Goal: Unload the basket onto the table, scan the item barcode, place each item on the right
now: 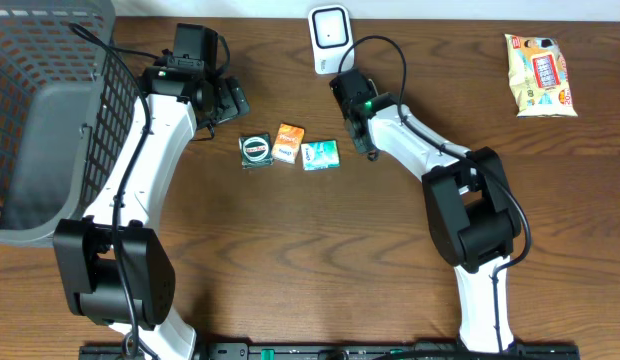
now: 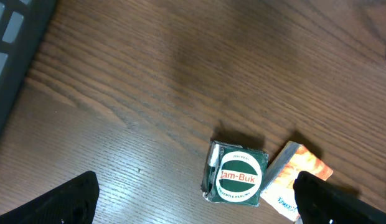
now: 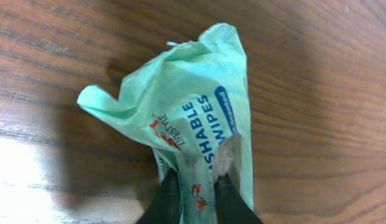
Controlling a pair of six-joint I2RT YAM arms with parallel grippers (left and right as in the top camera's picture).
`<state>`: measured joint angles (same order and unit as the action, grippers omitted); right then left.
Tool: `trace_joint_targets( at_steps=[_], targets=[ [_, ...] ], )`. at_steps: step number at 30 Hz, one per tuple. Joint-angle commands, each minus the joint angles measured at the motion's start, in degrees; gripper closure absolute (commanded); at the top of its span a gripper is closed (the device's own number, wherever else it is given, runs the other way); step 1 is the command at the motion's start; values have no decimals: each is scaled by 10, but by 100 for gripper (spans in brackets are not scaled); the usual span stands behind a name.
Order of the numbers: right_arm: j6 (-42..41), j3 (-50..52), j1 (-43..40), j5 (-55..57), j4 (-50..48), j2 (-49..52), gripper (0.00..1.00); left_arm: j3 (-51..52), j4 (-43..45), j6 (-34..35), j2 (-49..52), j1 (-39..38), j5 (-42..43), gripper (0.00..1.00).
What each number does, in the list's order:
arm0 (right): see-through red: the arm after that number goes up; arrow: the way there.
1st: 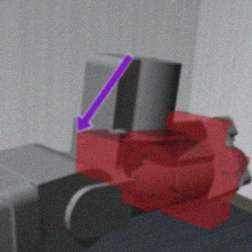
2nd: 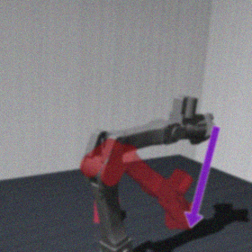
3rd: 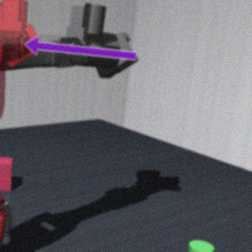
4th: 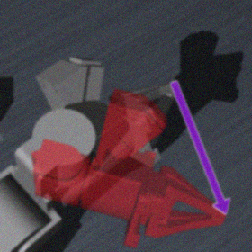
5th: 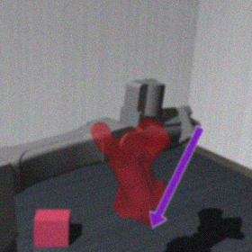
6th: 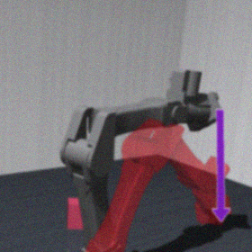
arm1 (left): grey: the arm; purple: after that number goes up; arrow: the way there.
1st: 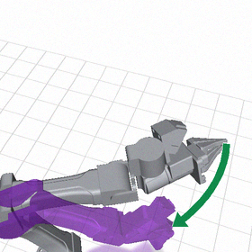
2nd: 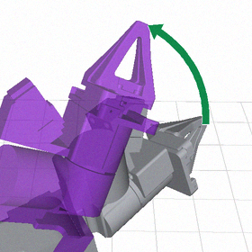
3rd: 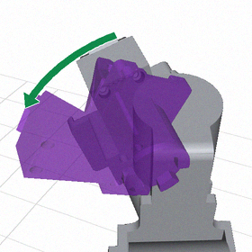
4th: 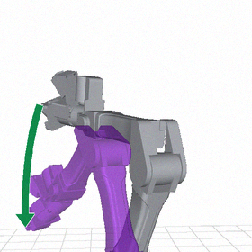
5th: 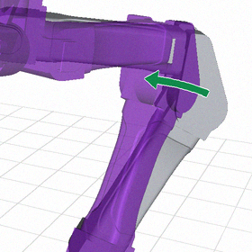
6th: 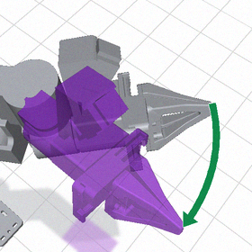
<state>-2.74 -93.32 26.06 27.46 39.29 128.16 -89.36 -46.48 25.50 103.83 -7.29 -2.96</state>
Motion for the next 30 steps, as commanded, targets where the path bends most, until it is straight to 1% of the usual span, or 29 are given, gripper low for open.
trace_joint_targets(
  at_steps=[1,3,6,8,11,14,17,21,25,28,30],
  targets=[
    [-17,-1,-16,-67,3,25,99,-4,-2,1,3,0,-5,2],
    [-30,-14,-24,-95,17,17,99,-4,-2,1,3,0,-5,2],
    [-30,-44,-41,-186,43,-4,99,-4,-2,1,3,0,-5,2],
    [-29,-66,-57,-273,56,-18,99,-4,-2,1,3,0,-5,2],
    [-22,-90,-94,-446,68,-35,99,-4,-2,1,3,0,-5,2],
    [-19,-90,-135,-610,69,-39,99,-4,-2,1,3,0,-5,2],
    [-14,-78,-167,-727,70,-33,99,-4,-2,1,3,0,-5,2],
    [-12,-23,-205,-860,61,-31,99,-4,-2,1,3,0,-5,2],
    [-15,63,-231,-948,12,-30,99,-4,-2,1,3,0,-5,2],
    [-34,120,-249,-939,-25,-30,99,-4,-2,1,3,0,-5,2],
    [-66,148,-264,-889,-44,-30,99,-4,-2,1,3,0,-5,2]
  ],
)
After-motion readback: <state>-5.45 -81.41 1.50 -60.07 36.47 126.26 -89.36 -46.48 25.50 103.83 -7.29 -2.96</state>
